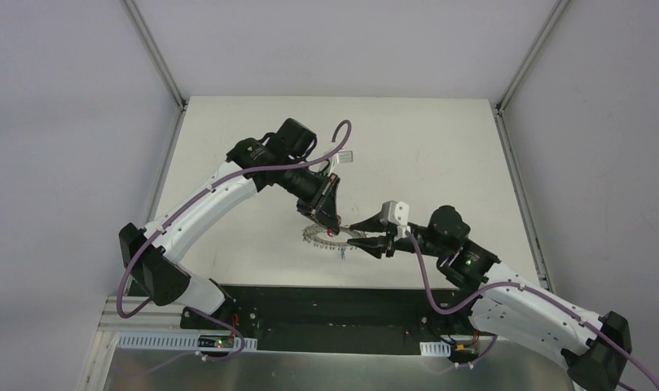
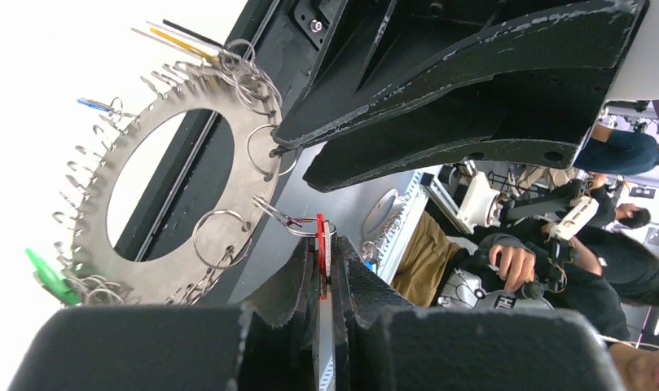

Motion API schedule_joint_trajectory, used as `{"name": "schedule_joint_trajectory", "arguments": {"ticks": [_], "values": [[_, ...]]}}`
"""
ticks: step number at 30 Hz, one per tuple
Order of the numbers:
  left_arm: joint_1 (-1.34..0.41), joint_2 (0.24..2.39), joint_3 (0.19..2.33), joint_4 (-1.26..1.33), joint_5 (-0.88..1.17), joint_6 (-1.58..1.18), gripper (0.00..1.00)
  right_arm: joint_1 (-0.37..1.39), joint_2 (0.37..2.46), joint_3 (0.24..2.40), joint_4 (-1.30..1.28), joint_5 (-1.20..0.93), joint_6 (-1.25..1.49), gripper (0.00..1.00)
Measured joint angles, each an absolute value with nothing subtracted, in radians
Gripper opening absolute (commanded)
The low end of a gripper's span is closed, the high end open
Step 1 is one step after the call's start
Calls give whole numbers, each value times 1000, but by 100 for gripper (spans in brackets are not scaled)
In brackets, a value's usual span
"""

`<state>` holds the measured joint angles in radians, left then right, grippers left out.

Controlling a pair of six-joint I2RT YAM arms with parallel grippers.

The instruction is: Remove the keys from the keyring

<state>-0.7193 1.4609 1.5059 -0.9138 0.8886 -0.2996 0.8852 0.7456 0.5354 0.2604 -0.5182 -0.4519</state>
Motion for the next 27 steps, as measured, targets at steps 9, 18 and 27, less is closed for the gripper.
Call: {"name": "schedule_joint_trajectory", "arguments": {"ticks": [9, 18, 27], "values": [[-718, 1471, 1507, -912, 854, -341, 0, 902, 682, 446, 309, -481, -355, 42], [-718, 1472, 1507, -910, 854, -352, 0, 903, 723, 435, 321, -403, -327, 49], [-718, 1472, 1507, -910, 854, -352, 0, 904, 761, 436, 324, -313, -307, 52]]}}
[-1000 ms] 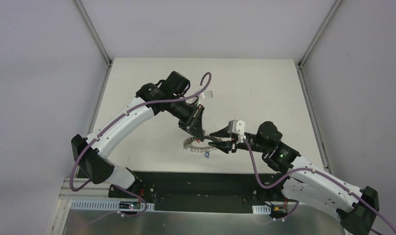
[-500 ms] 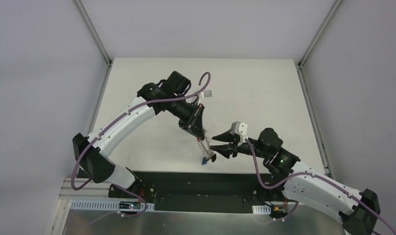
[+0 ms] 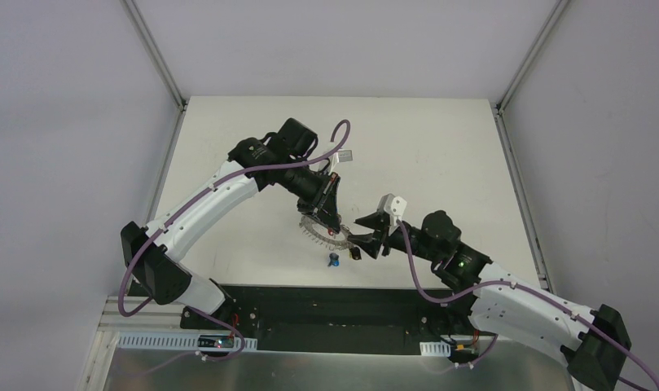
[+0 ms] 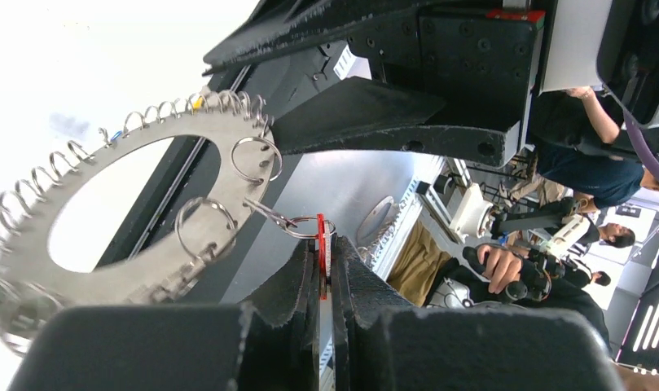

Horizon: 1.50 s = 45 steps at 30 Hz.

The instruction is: Remove the keys from the keyring

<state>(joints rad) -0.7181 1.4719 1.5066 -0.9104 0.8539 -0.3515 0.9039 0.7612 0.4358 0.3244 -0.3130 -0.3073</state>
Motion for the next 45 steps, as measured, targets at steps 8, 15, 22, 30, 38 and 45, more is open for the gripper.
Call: {"name": "schedule_joint_trajectory", "arguments": {"ticks": [8, 15, 22, 30, 38, 45], "values": [[-718, 1472, 1507, -911, 854, -359, 0, 904, 714, 440, 276, -240, -325, 47], [-712, 1480, 1520, -910, 854, -411, 0, 904, 659, 442, 279, -300, -360, 45], [-712, 1493, 1524, -904, 854, -470, 0, 904, 726, 485, 289, -352, -389, 44], [-705, 1509, 1523, -903, 872, -556, 0, 895, 785, 501, 282, -327, -437, 44], [-678, 1552, 1523, -894, 932, -701, 0, 805, 785, 501, 282, -357, -453, 44], [-678, 1561, 1522, -879, 931, -840, 0, 749, 785, 494, 304, -397, -457, 44]]}}
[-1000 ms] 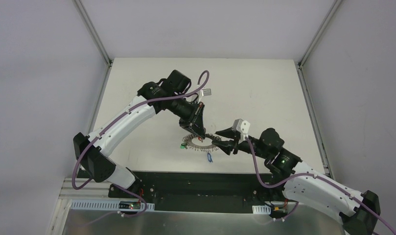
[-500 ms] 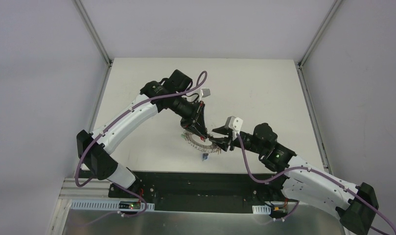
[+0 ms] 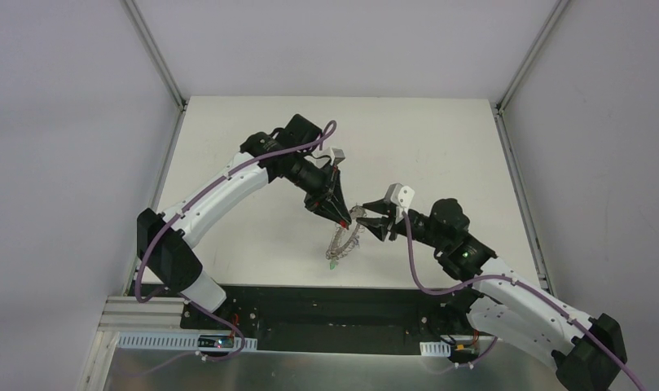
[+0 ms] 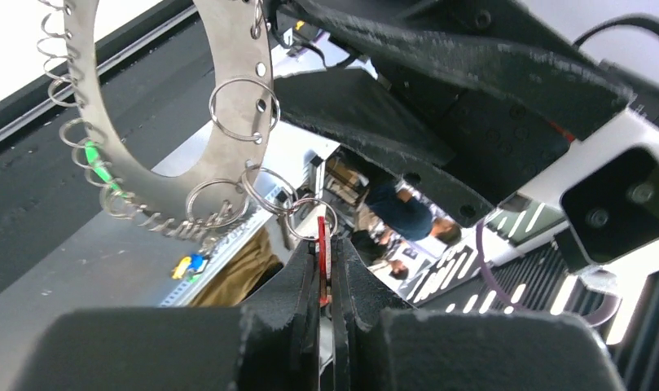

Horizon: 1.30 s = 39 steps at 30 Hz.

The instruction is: Remove the keys from the keyring

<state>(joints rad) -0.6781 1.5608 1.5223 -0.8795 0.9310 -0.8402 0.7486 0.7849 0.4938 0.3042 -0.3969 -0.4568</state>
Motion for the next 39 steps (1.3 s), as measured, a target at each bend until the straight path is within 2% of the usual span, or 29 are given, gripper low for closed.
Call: {"name": "schedule_joint_trajectory", "arguments": {"ticks": [16, 33, 39], "values": [[-639, 1568, 1400, -659, 825, -1234, 0, 715, 838, 470, 453, -514, -395, 43], [-640, 1544, 1386, -580, 838, -1298, 0, 651, 908, 470, 558, -587, -332, 43], [-640, 1543, 1381, -579, 855, -1303, 0, 642, 966, 472, 623, -630, -296, 37]]}}
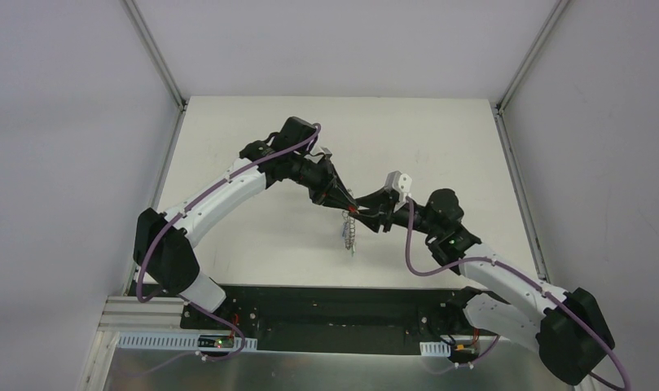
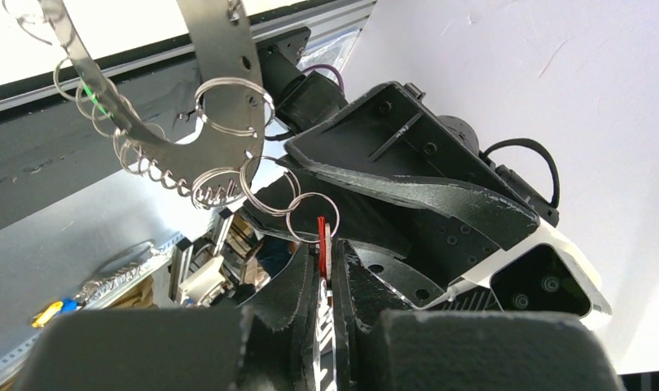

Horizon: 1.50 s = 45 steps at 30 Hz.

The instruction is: Remove the keys from the keyring

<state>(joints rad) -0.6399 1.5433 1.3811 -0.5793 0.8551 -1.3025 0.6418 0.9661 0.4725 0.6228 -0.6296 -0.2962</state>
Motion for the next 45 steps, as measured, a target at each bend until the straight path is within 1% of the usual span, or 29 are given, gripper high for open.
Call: {"name": "schedule_joint_trajectory", "arguments": {"ticks": [5, 10, 11, 12, 16, 25, 32, 34, 35, 36, 40, 45], "values": [[-640, 1537, 1381, -579, 860, -1310, 0, 638, 1023, 483, 685, -661, -265, 31], [-640, 1529, 1380, -566, 867, -1319, 0, 636, 1041, 484, 737, -675, -245, 8], [-640, 1527, 1379, -563, 870, -1320, 0, 636, 1041, 484, 740, -677, -244, 1], [-640, 1525, 1377, -560, 873, -1320, 0, 635, 1041, 484, 745, -679, -242, 0], [-637, 1516, 1372, -548, 882, -1326, 0, 626, 1031, 484, 751, -686, -232, 0], [-593, 1487, 1306, -487, 925, -1351, 0, 599, 913, 442, 758, -679, -209, 0], [-594, 1485, 1236, -432, 960, -1370, 0, 599, 900, 411, 766, -685, -192, 0], [-594, 1485, 1234, -426, 966, -1369, 0, 599, 900, 410, 766, -686, -190, 14], [-594, 1485, 1234, -421, 968, -1367, 0, 599, 900, 410, 767, -685, -189, 19], [-594, 1485, 1234, -418, 971, -1362, 0, 599, 900, 410, 766, -684, -188, 22], [-588, 1485, 1238, -421, 980, -1337, 0, 596, 884, 410, 735, -678, -199, 27], [-581, 1485, 1255, -423, 995, -1316, 0, 594, 852, 410, 692, -675, -215, 29]]}}
